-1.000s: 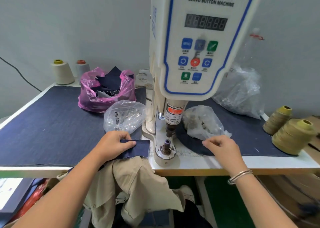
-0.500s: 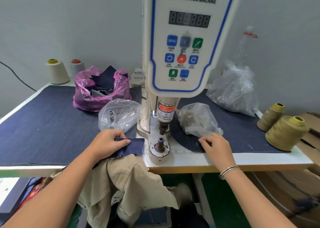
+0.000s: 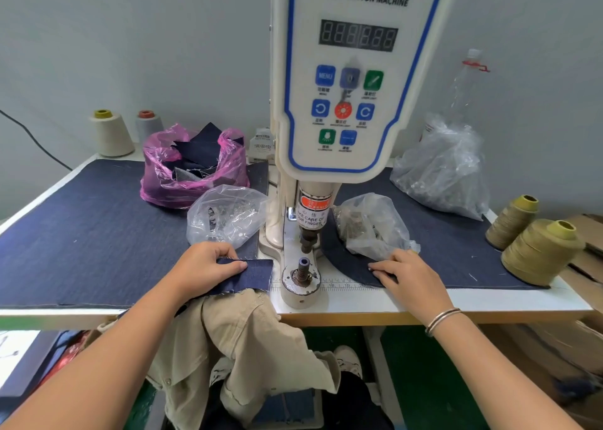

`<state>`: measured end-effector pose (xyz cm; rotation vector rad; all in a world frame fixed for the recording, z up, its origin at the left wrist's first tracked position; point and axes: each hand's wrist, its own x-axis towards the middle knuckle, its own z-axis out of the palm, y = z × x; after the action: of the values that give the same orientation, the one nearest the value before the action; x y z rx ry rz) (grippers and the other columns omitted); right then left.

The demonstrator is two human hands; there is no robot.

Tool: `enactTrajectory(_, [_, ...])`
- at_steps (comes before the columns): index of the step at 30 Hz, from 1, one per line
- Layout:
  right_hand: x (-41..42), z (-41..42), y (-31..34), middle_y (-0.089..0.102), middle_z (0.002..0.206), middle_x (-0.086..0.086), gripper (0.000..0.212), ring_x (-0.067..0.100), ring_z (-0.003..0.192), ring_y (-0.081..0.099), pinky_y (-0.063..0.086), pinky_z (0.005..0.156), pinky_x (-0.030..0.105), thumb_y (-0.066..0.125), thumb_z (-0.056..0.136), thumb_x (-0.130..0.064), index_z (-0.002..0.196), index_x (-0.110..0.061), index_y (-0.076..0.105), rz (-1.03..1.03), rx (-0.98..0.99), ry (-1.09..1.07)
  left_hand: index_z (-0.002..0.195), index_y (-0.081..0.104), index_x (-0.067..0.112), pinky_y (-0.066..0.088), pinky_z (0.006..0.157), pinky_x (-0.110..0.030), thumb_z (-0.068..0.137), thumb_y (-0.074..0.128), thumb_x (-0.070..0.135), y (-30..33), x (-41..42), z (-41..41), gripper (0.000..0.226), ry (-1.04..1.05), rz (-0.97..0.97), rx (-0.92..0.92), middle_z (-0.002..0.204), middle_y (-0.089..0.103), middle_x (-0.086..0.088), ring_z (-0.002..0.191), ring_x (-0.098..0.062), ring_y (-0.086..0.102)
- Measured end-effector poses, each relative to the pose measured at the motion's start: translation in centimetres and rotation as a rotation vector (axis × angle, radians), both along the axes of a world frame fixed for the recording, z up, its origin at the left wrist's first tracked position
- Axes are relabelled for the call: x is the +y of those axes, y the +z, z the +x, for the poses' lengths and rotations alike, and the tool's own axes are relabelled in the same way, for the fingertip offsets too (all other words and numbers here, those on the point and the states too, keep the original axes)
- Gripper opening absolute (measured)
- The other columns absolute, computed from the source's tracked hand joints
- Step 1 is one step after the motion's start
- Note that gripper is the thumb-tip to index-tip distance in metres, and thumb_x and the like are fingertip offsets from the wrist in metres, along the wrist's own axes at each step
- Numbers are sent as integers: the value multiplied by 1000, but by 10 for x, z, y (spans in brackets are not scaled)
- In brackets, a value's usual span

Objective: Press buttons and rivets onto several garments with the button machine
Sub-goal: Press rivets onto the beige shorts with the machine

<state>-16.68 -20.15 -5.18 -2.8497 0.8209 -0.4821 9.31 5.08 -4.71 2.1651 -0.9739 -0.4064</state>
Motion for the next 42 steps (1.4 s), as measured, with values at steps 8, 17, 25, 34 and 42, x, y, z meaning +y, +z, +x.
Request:
enactTrajectory(8, [6, 13, 1, 57, 85, -12, 14, 10, 88, 51, 41, 67, 24, 59, 91, -35, 94, -30, 72, 90, -38, -98, 60, 65, 25, 43, 62, -23, 82, 75, 25, 0, 0, 1, 24, -2, -2, -12, 66, 67, 6, 60, 0, 57])
enactTrajectory(17, [74, 56, 49, 65, 76, -7, 10, 3, 69, 53, 41, 62, 12, 69, 84, -21, 77, -29, 68, 532, -409, 239, 63, 66, 24, 43, 66, -22, 81, 75, 25, -1, 1, 1, 20, -5, -11, -8, 69, 68, 8, 70, -8, 61])
enactTrajectory(25, [81, 60, 48, 50, 68, -17, 8, -4, 70, 52, 38, 61, 9, 67, 87, -16, 80, -20, 65, 433, -345, 326, 61, 65, 28, 42, 64, -20, 80, 76, 28, -2, -1, 3, 22, -1, -10, 2, 69, 66, 10, 69, -4, 60])
enactTrajectory(34, [84, 63, 56, 43, 65, -20, 11, 0, 59, 46, 35, 58, 8, 70, 85, -18, 85, -7, 70, 233, -252, 353, 63, 66, 24, 44, 68, -24, 81, 76, 27, -1, 0, 2, 20, -2, -9, 1, 72, 68, 7, 71, -8, 61])
enactTrajectory(42, [88, 61, 56, 40, 67, -19, 15, -4, 58, 40, 28, 58, 11, 70, 85, -18, 94, -7, 75, 150, -262, 356, 63, 66, 24, 44, 65, -22, 80, 76, 28, -2, 0, 3, 20, -3, -16, -5, 72, 68, 7, 70, -7, 61])
